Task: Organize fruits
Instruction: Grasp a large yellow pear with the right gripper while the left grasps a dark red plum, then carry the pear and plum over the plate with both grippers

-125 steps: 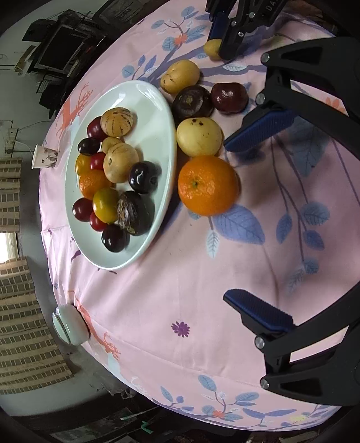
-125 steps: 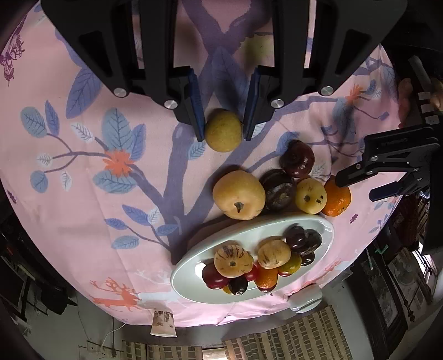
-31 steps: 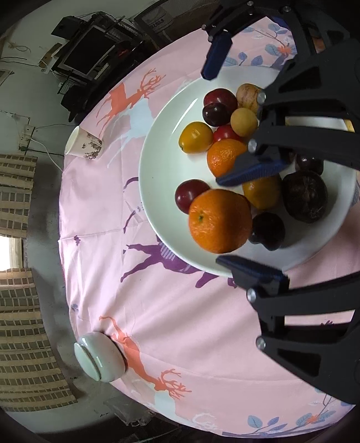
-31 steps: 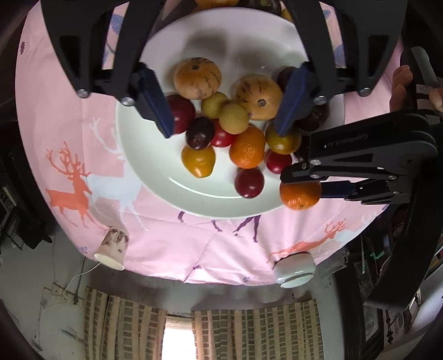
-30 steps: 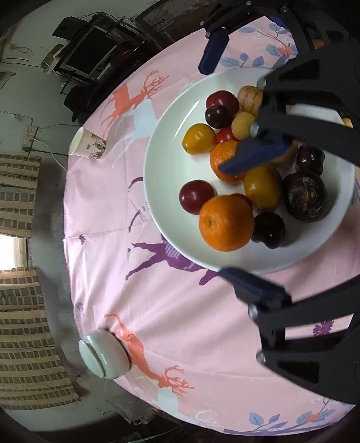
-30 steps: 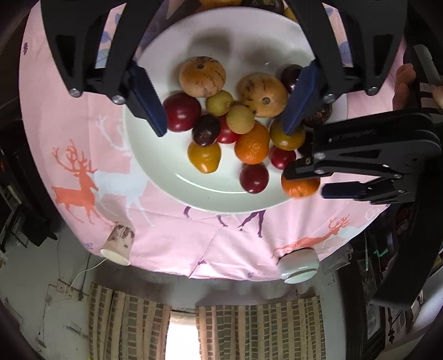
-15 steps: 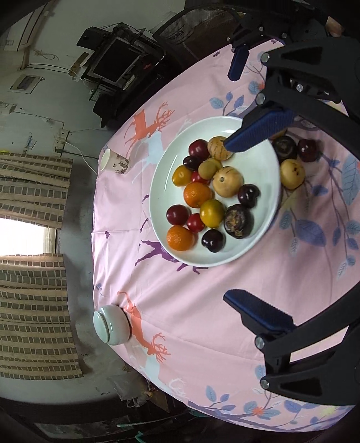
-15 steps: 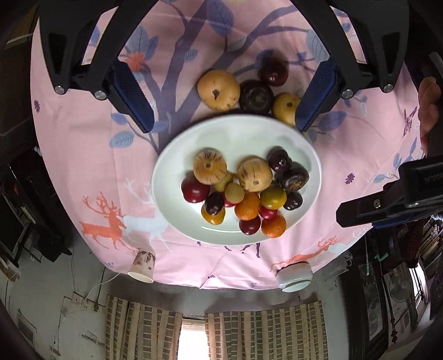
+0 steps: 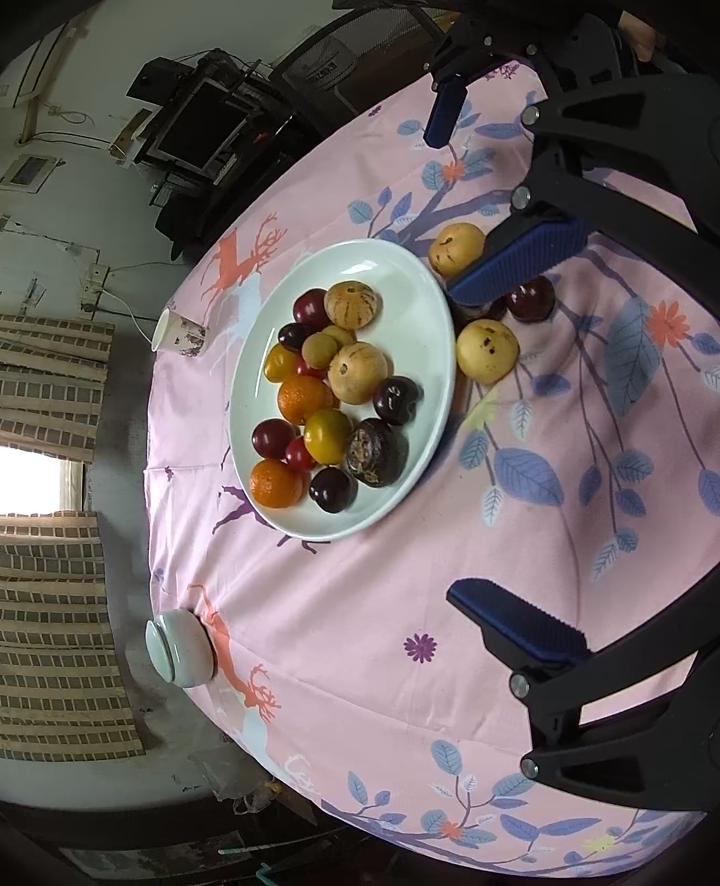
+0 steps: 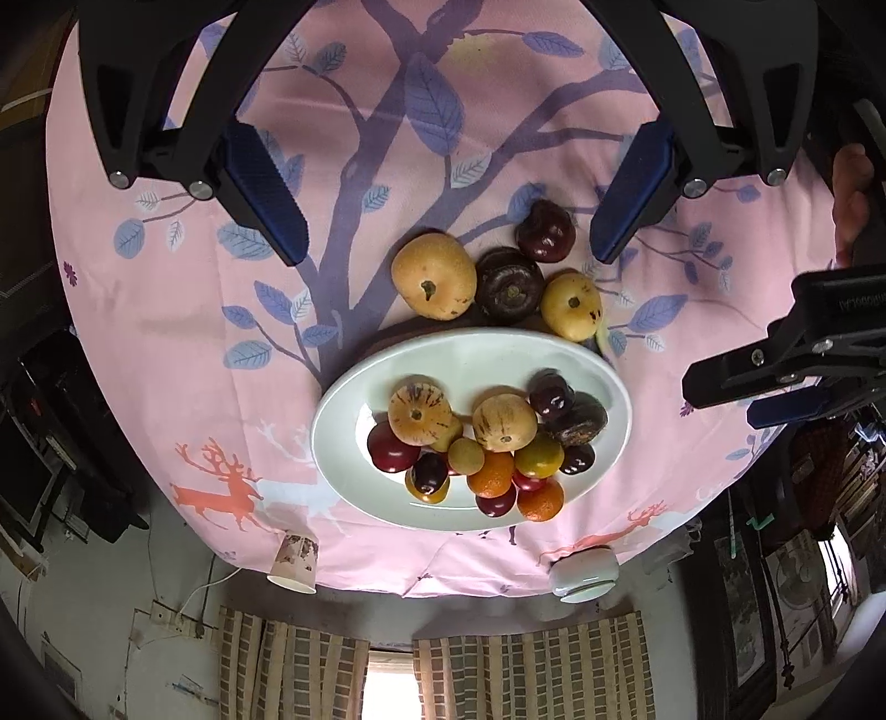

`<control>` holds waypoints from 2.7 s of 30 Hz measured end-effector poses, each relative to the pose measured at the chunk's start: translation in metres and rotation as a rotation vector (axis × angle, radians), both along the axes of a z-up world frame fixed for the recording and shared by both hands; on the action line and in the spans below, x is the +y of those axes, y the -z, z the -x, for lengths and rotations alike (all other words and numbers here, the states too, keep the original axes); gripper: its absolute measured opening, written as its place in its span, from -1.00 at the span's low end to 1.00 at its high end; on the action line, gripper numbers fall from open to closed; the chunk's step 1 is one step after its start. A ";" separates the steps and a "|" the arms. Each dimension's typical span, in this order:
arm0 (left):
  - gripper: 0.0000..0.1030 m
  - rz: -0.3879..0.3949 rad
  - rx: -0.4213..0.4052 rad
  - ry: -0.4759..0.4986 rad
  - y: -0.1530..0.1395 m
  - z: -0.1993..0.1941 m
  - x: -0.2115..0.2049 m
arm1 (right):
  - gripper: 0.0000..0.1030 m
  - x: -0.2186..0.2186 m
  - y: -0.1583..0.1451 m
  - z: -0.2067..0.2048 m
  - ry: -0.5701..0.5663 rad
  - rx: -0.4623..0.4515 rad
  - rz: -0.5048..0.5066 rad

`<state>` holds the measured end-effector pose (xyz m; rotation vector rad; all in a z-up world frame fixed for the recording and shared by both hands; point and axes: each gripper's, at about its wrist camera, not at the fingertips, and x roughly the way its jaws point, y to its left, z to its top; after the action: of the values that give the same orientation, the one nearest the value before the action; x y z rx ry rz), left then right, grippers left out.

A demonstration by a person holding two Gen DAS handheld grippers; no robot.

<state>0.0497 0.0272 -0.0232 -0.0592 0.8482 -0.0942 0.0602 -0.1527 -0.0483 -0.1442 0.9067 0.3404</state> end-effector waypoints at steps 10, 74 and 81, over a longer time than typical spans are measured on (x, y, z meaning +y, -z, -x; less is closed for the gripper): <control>0.96 -0.014 0.061 0.039 0.030 0.016 -0.005 | 0.36 -0.024 0.027 -0.019 0.067 0.041 -0.075; -0.43 0.094 0.055 0.142 0.030 0.029 -0.035 | -0.16 -0.034 0.006 0.012 0.046 -0.006 -0.106; -0.43 0.096 0.038 0.143 0.008 0.006 -0.024 | -0.16 -0.019 -0.005 -0.011 -0.010 -0.004 -0.112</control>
<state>0.0441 0.0028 -0.0310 -0.0900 0.8852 -0.2691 0.0711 -0.1714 -0.0436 -0.0467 0.8814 0.3990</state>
